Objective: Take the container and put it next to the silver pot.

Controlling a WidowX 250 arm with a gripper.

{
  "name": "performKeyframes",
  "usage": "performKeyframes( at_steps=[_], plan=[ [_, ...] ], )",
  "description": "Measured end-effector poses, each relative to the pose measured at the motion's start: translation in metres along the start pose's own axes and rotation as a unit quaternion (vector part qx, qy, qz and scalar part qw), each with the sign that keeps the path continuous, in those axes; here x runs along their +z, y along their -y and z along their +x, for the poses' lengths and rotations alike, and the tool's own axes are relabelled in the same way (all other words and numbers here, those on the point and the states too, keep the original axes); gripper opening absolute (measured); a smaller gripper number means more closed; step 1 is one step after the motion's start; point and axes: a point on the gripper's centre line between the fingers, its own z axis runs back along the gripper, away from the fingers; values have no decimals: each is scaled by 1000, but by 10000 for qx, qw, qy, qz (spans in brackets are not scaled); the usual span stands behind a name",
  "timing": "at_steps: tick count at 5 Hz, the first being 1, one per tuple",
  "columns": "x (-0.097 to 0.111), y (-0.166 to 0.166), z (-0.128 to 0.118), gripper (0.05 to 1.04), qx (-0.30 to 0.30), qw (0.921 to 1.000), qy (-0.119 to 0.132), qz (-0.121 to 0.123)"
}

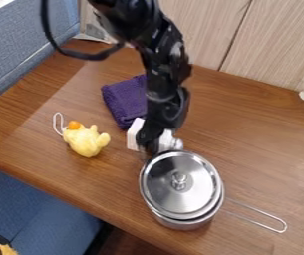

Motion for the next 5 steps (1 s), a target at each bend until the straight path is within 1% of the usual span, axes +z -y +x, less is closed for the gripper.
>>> performKeyframes(
  at_steps=[1, 2, 4, 5],
  plan=[
    [8, 2, -2, 999, -7, 10000, -2, 45],
    [17, 2, -5, 999, 26, 9999, -105, 4],
    [81, -31, -14, 999, 546, 9973, 413, 278],
    [83, -31, -14, 999, 525, 9973, 423, 286]
  ],
)
